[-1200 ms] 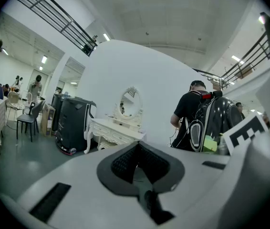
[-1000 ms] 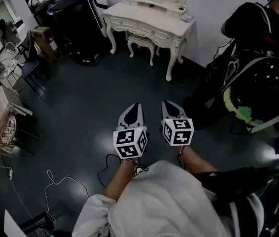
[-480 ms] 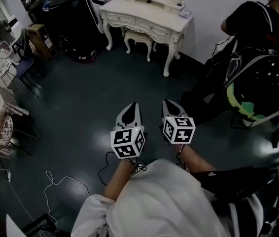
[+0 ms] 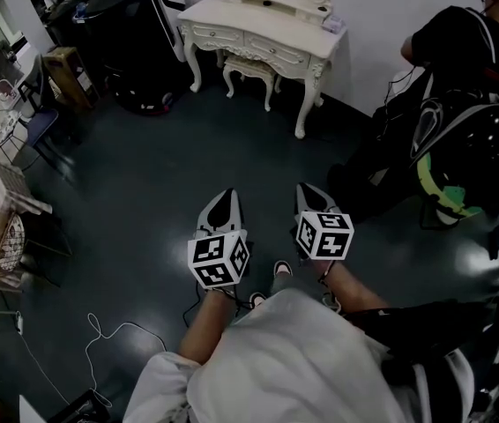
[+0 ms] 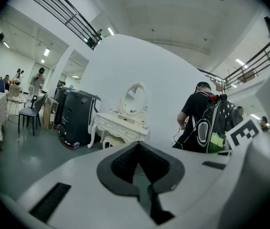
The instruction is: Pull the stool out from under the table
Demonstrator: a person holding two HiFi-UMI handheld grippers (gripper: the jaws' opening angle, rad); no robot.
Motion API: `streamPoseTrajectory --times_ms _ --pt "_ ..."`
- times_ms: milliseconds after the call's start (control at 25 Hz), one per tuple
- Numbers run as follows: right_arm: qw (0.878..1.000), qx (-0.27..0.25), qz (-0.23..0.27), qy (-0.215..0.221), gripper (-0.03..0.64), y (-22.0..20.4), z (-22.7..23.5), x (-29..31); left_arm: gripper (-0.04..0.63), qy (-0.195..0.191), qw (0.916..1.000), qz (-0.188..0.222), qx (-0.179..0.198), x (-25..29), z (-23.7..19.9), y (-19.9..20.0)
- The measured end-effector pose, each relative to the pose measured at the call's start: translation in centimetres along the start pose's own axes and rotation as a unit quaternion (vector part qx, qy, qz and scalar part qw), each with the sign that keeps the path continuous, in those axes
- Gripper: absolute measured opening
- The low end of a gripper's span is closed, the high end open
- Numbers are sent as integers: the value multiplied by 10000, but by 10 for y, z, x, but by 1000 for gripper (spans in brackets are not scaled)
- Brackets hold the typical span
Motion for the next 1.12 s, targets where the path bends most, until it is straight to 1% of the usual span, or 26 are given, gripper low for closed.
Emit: streamPoseTrajectory --times_ms 120,320,480,640,800,1120 --pt "10000 50 -41 -38 -2 -2 1 12 8 -8 10000 -35 -11 10 -6 -2" --pt "9997 133 -199 -5 -2 -12 14 44 8 11 9999 -169 5 42 -13 -16" --pt "9994 236 -258 -62 -2 -8 21 79 8 57 9998 -185 40 72 -29 -11" --pt "9991 340 -248 -45 -2 6 32 121 8 103 9998 -140 91 115 -41 -1" --pt "9990 334 -305 16 -2 26 45 162 8 163 9998 -123 38 160 -44 11" --pt "9988 394 -269 55 -2 54 69 225 8 131 9998 -127 69 231 -50 23"
Point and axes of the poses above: the fingertips, and each gripper's own axes: x forward along the fingers, z to its right, y out of its top, the point moved 6 cm from there along -x, backward along the fingers, and after that the axes turned 10 degrees about z, right-handed, at the moved point
